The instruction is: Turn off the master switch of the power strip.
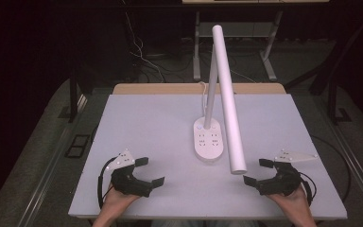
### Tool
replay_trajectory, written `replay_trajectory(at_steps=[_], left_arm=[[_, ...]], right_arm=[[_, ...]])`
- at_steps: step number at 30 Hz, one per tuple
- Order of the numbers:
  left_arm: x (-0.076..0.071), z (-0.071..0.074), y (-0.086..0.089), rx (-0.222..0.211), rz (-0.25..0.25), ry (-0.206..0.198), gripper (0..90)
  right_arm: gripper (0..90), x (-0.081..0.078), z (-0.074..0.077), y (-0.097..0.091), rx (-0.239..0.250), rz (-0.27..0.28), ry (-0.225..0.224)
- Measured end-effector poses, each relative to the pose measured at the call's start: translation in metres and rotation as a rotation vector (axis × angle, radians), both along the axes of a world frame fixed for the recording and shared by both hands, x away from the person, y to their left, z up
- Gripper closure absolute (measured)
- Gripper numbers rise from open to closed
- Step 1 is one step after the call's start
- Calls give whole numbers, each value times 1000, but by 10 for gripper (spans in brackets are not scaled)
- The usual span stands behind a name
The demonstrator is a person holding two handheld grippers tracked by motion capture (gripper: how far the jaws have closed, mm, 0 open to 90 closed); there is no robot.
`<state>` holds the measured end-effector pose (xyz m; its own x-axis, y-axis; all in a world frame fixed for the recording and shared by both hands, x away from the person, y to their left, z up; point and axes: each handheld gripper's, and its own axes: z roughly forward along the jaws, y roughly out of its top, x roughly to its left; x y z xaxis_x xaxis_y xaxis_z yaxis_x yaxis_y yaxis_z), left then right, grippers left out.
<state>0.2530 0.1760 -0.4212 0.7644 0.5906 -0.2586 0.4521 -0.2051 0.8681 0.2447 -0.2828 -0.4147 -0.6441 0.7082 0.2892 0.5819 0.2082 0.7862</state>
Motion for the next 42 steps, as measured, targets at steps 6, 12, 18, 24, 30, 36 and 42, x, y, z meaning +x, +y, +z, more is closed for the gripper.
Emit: replay_trajectory(at_steps=[6, 12, 18, 24, 30, 36, 42], left_arm=[[0, 0, 0, 0, -2, 6, 0], [0, -1, -1, 17, -6, 10, 0], [0, -1, 0, 19, -7, 12, 0], [-1, 1, 0, 24, -4, 17, 0], [-1, 3, -2, 28, -17, 25, 0], [-1, 6, -5, 56, -38, 31, 0], [2, 13, -6, 64, -42, 31, 0]], right_arm=[[0, 0, 0, 0, -6, 4, -4], [0, -1, 0, -1, -13, 6, -1], [0, -1, -1, -2, -19, 3, 4], [0, -1, -3, -5, -20, -3, 14], [0, -2, -2, -6, -18, -7, 11], [0, -3, -2, -7, -16, -3, 14], [0, -3, -1, -8, -17, -3, 14]])
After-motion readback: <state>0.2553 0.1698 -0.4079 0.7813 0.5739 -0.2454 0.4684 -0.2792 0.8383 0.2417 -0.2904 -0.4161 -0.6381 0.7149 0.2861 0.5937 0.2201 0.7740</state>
